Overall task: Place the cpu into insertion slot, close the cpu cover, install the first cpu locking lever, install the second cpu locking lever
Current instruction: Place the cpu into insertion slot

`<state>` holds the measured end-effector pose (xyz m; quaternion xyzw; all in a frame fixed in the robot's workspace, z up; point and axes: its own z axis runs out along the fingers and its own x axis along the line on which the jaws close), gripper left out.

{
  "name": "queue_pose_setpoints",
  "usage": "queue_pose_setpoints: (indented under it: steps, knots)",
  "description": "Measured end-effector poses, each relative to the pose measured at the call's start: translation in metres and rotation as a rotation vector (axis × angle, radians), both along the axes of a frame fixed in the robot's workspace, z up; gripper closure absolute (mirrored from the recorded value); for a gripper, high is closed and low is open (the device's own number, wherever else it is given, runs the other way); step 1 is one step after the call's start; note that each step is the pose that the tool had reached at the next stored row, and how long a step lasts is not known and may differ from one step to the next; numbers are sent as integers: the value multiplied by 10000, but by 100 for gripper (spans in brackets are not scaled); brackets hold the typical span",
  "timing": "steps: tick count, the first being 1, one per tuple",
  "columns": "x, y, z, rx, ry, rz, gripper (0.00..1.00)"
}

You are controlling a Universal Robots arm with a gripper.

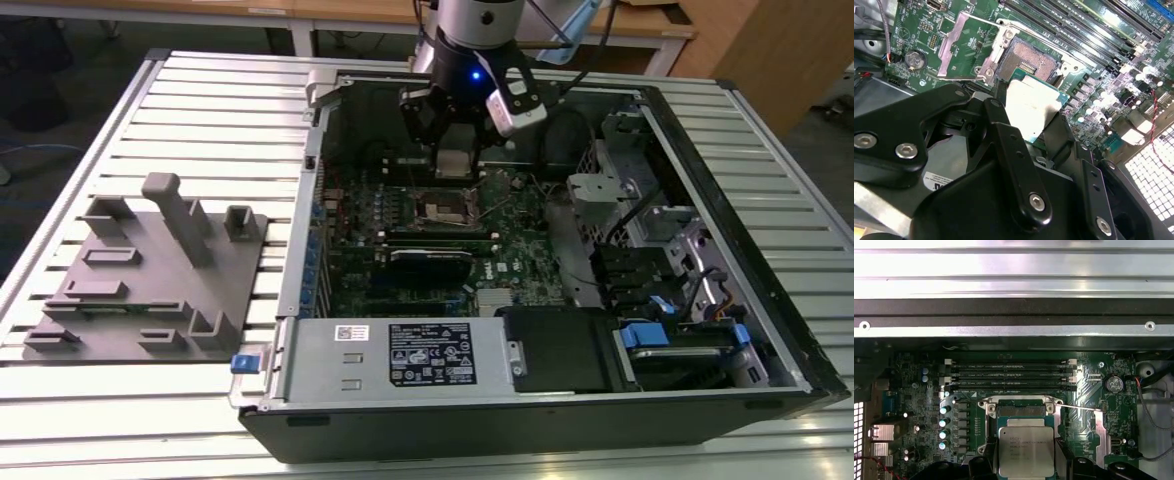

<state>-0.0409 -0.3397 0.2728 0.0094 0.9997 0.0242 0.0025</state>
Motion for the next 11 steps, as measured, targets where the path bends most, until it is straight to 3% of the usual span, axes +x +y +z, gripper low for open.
queue_pose_setpoints:
  steps: [11]
  knots:
    - [0, 0, -7, -71, 0, 0, 46]
